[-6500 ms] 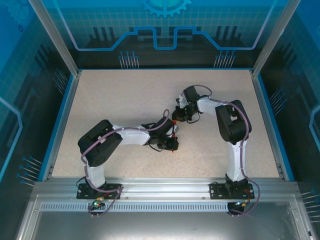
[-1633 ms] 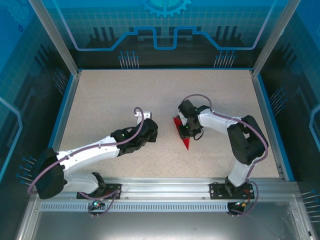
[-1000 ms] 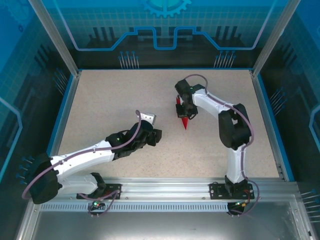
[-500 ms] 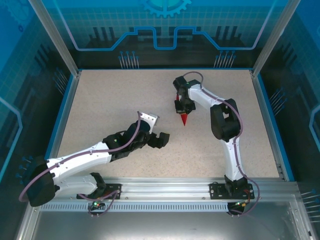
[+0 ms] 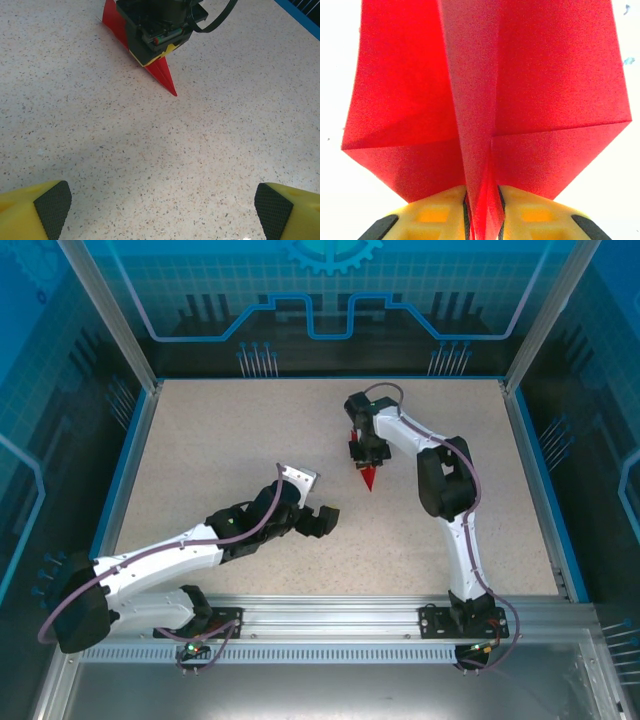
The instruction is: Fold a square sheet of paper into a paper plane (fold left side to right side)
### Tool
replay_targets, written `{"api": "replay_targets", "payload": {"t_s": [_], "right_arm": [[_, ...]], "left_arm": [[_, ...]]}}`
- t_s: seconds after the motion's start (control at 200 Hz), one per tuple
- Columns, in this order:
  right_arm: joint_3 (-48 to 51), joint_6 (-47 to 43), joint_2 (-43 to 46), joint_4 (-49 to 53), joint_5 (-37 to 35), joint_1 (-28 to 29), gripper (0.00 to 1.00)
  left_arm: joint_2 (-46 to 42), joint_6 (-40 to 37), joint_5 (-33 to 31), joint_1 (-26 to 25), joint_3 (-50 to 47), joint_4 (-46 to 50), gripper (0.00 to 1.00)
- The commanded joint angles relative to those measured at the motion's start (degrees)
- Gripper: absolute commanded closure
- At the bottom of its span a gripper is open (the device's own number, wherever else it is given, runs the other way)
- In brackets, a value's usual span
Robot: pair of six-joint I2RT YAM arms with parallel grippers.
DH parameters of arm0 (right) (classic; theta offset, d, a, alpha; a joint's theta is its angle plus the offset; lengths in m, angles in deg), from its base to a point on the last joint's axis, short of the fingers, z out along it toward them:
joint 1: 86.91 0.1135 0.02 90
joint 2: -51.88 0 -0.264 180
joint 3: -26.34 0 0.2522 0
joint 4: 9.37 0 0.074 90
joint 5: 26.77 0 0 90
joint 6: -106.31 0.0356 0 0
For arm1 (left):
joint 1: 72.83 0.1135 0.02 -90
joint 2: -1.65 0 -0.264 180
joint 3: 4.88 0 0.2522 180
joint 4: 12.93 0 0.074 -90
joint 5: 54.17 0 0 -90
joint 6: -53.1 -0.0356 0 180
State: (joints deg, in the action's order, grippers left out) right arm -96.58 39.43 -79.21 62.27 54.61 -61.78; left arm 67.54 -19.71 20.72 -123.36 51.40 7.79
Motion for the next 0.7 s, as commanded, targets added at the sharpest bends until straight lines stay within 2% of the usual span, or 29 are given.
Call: {"api": "replay_targets", "payload": {"t_s": [0.0, 0.265, 0.45, 0.695], "right_arm": [[-1.4, 0.7, -0.3, 2.5, -1.0, 0.6, 0.76], [-1.9, 3.9, -1.9, 2.2, 1.1, 0.7, 0.74], [-4.3, 6.0, -4.9, 3.8, 0.0, 0.9, 0.74], [-5.5, 7.3, -5.5, 4.7, 0.2, 2.3, 0.85]], "left_arm": [[-0.9, -1.7, 0.0, -0.1, -0.1, -0.4, 0.01], [-0.9, -1.7, -0.1, -0.1, -0.3, -0.2, 0.01], [-0.9, -1.8, -0.5, -0.1, -0.3, -0.1, 0.02], [-0.8, -1.8, -0.9, -0.1, -0.3, 0.0, 0.01]]}}
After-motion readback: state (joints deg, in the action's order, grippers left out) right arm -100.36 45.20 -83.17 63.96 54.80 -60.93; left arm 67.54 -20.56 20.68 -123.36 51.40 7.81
